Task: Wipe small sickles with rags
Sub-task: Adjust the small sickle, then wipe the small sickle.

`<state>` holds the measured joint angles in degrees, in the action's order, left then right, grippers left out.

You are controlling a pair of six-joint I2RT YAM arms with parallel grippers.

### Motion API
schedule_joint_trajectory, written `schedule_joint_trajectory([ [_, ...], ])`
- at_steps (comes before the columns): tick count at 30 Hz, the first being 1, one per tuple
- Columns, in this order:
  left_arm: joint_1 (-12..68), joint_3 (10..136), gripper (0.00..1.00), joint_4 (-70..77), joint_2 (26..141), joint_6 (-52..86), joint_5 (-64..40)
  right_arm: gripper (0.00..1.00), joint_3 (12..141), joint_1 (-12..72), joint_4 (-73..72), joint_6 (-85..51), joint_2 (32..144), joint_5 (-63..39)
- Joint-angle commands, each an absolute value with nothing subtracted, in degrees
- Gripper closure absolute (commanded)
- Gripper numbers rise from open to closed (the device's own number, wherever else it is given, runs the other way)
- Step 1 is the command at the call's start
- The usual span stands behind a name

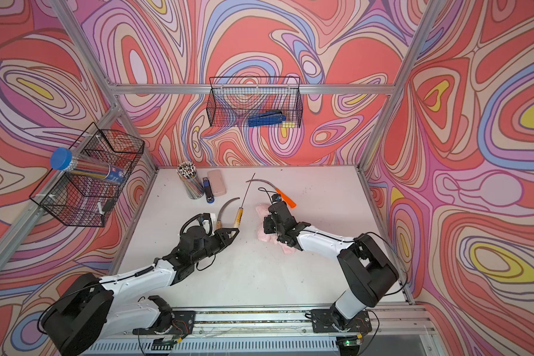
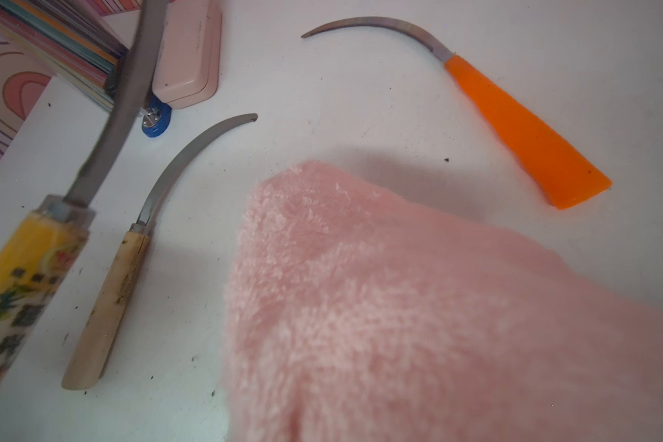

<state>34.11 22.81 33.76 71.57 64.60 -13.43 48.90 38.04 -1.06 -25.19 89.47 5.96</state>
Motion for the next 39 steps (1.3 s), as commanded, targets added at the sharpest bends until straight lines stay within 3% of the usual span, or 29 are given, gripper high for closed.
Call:
schedule_joint_trajectory([
  [1, 32.6, 24.1, 1.0, 45.2, 77.5, 69.9, -16.9, 1.0, 46.1, 41.8, -5.8, -27.0, 85.3, 4.6],
  [7, 31.9, 23.8, 1.0, 65.4, 89.0, 78.1, -19.7, 1.0, 40.5, 47.2, -9.2, -28.3, 79.2, 3.0],
  [18, 31.8, 24.7, 1.0, 58.7, 81.6, 73.4, -13.0, 1.0, 37.9, 51.3, -12.1, -29.3, 78.7, 1.9],
  [29, 31.9, 25.5, 1.0, 59.9, 85.2, 74.2, -14.1, 1.0, 40.1, 53.7, -17.2, -26.1, 80.8, -3.2],
  [39, 33.7, 24.7, 1.0, 57.2, 84.3, 72.6, -13.3, 1.0, 47.3, 53.6, -13.4, -25.9, 86.3, 2.6],
])
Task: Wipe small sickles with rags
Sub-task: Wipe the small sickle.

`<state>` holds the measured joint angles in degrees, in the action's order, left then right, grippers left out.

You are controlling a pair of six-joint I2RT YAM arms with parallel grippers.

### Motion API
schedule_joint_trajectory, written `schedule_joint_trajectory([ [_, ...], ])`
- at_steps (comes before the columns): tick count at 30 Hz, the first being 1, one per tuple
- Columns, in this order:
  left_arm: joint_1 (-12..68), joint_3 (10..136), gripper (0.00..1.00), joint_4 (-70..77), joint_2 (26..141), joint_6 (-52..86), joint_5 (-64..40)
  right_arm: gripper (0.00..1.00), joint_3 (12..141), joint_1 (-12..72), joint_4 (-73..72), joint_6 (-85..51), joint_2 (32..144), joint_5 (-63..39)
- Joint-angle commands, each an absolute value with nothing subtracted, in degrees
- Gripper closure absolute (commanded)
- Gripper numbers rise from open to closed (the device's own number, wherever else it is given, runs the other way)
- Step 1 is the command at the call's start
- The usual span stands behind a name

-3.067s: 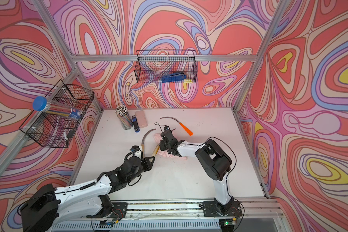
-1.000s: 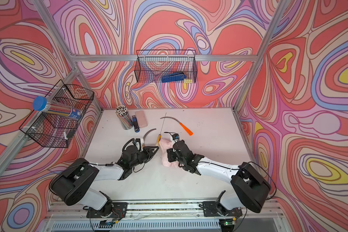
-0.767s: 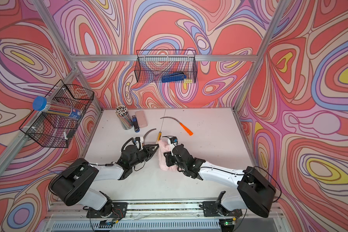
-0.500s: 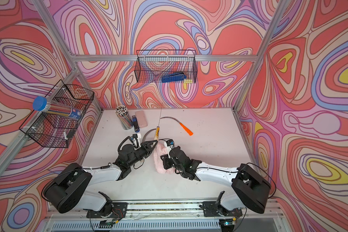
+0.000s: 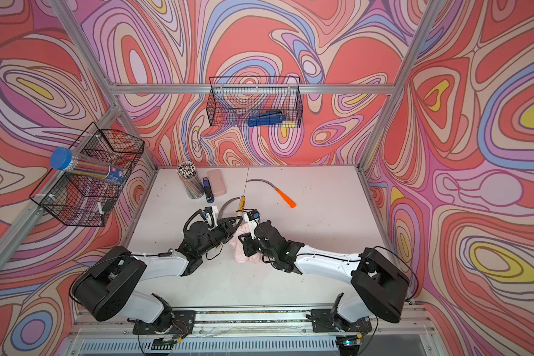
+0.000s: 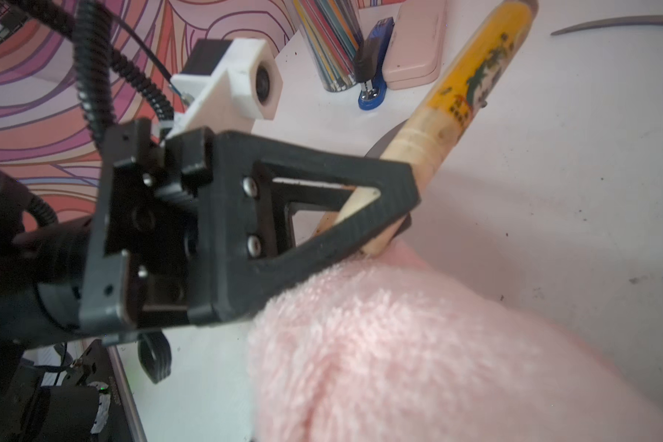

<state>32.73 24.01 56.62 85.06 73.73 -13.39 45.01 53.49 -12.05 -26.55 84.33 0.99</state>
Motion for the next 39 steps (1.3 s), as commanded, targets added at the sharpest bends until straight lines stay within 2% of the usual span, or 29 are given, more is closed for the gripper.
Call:
schedule_joint_trajectory([
  [1, 33.8, 24.5, 1.0, 57.4, 84.4, 72.6, -13.4, 1.0, 48.1, 53.5, -13.4, -26.0, 87.2, 2.7],
  [8, 34.5, 21.8, 1.0, 63.5, 83.4, 73.2, -15.0, 1.0, 49.6, 50.1, -16.3, -29.4, 93.0, 0.1],
  [12, 35.6, 21.4, 1.0, 62.5, 82.4, 68.0, -18.4, 1.0, 48.6, 50.2, -21.5, -27.8, 94.5, -5.8],
  [17, 36.1, 18.4, 1.0, 69.2, 82.1, 66.7, -20.7, 1.0, 45.7, 52.6, -27.3, -28.3, 93.9, -4.4],
  [20, 36.1, 17.7, 1.0, 67.9, 80.8, 65.3, -19.7, 1.0, 44.1, 54.4, -29.9, -29.2, 92.4, -4.2],
  [23, 34.8, 19.5, 1.0, 64.0, 79.8, 64.6, -24.0, 1.0, 45.4, 57.2, -28.1, -28.8, 91.8, -3.3],
  [27, 33.8, 16.2, 1.0, 65.6, 78.1, 64.0, -21.1, 1.0, 46.6, 61.6, -27.3, -27.7, 91.1, -0.4],
  [32, 33.1, 16.4, 1.0, 65.8, 77.3, 64.3, -23.9, 1.0, 45.3, 62.1, -29.0, -28.4, 89.3, 0.0],
  [36, 33.1, 15.7, 1.0, 67.6, 77.9, 65.8, -24.4, 1.0, 44.0, 61.9, -27.1, -29.6, 88.0, 8.3],
  [39, 33.1, 15.4, 1.0, 68.9, 79.5, 66.9, -24.9, 1.0, 42.8, 60.3, -28.1, -30.3, 87.1, 7.2],
])
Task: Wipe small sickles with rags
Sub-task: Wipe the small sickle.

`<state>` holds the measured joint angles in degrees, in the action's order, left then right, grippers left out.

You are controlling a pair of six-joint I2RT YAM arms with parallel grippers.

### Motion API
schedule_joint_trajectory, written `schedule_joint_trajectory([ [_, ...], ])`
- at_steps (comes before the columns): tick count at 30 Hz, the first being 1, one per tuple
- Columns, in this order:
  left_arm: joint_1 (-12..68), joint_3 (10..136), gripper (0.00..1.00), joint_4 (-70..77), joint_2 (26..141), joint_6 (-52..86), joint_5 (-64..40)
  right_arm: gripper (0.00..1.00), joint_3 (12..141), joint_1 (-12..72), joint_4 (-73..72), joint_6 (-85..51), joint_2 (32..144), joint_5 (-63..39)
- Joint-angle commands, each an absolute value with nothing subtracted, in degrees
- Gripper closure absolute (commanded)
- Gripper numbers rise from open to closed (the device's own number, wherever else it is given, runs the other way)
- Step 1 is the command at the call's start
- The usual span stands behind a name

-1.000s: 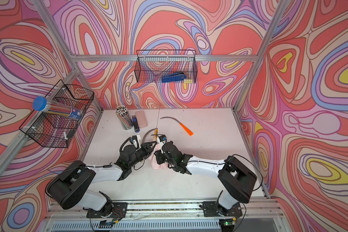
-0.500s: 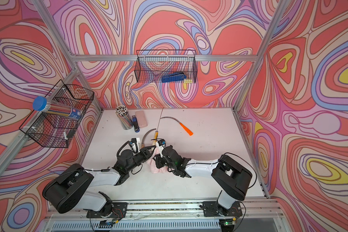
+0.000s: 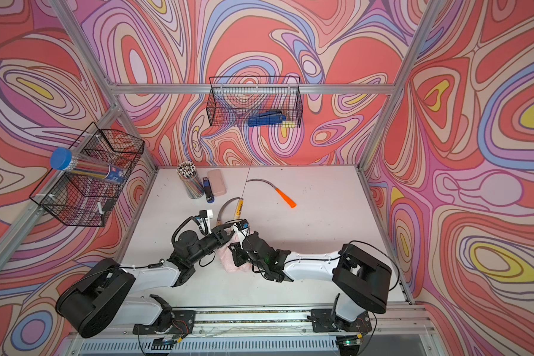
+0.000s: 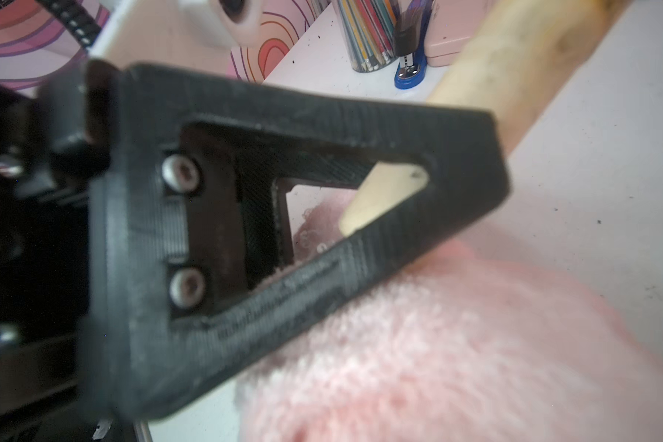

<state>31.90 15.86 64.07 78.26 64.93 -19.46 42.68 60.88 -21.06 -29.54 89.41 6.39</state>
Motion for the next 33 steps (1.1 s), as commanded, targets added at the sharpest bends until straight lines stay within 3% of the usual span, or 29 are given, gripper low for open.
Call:
schedule_joint_trajectory([
  [1, 33.1, 15.0, 1.0, 70.6, 80.4, 67.5, -24.6, 1.0, 42.8, 59.3, -27.7, -31.1, 86.9, 6.5],
  [9, 33.1, 15.7, 1.0, 71.5, 82.0, 68.7, -25.7, 1.0, 42.0, 51.0, -27.6, -34.0, 86.8, 1.5],
  [17, 33.1, 15.1, 1.0, 67.9, 78.2, 66.9, -24.2, 1.0, 42.9, 50.4, -23.5, -33.9, 87.5, 6.9],
  [24, 33.1, 14.6, 1.0, 63.4, 73.8, 66.2, -24.4, 1.0, 39.0, 43.0, -25.3, -35.8, 86.3, 4.2],
  [29, 33.1, 14.6, 1.0, 59.0, 70.8, 65.2, -23.2, 1.0, 40.7, 44.8, -27.0, -33.2, 86.1, -0.9],
  [33, 33.1, 14.8, 1.0, 55.4, 69.2, 64.1, -21.1, 1.0, 43.3, 50.4, -22.9, -31.2, 86.2, 4.3],
])
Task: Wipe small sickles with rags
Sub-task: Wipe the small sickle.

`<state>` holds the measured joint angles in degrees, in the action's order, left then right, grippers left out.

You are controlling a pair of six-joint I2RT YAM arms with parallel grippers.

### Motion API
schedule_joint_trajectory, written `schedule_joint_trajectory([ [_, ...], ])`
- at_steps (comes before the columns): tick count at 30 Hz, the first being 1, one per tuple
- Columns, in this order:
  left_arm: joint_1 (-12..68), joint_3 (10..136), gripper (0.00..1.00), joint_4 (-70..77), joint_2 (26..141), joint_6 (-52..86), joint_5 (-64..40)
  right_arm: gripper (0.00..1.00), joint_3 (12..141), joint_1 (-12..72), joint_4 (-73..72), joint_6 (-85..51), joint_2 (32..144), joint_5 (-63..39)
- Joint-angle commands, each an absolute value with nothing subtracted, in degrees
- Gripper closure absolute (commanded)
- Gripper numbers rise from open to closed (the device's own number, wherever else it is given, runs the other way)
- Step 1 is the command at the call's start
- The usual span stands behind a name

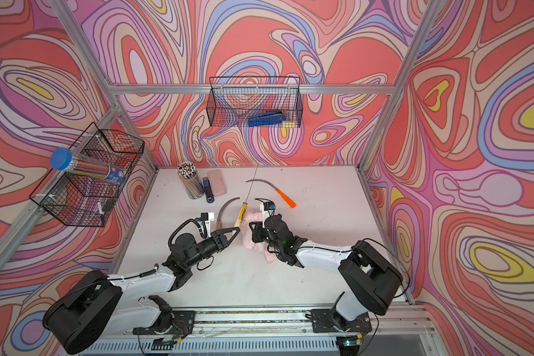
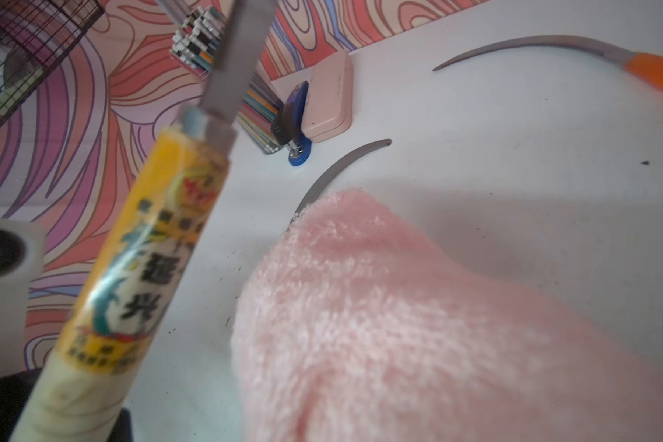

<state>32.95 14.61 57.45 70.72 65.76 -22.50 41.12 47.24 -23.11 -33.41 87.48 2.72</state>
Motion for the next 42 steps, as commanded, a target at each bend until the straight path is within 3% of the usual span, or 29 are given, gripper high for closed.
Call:
schedule_joint_trajectory([
  [1, 33.1, 15.1, 1.0, 54.2, 68.8, 63.8, -20.6, 1.0, 43.2, 51.4, -23.5, -31.1, 86.5, 4.1],
  [11, 33.2, 15.5, 1.0, 46.0, 64.7, 61.1, -15.6, 1.0, 43.3, 55.7, -26.3, -30.6, 87.6, 5.4],
  [17, 33.1, 15.4, 1.0, 41.6, 60.2, 59.9, -14.5, 1.0, 48.1, 55.2, -20.3, -28.5, 86.6, 10.6],
  [32, 33.2, 15.6, 1.0, 39.7, 59.0, 59.9, -15.0, 1.0, 59.4, 46.3, -12.6, -26.3, 88.2, 6.7],
  [42, 33.1, 16.3, 1.0, 39.2, 59.9, 59.2, -14.1, 1.0, 59.7, 49.5, -13.8, -26.2, 91.5, 2.2],
])
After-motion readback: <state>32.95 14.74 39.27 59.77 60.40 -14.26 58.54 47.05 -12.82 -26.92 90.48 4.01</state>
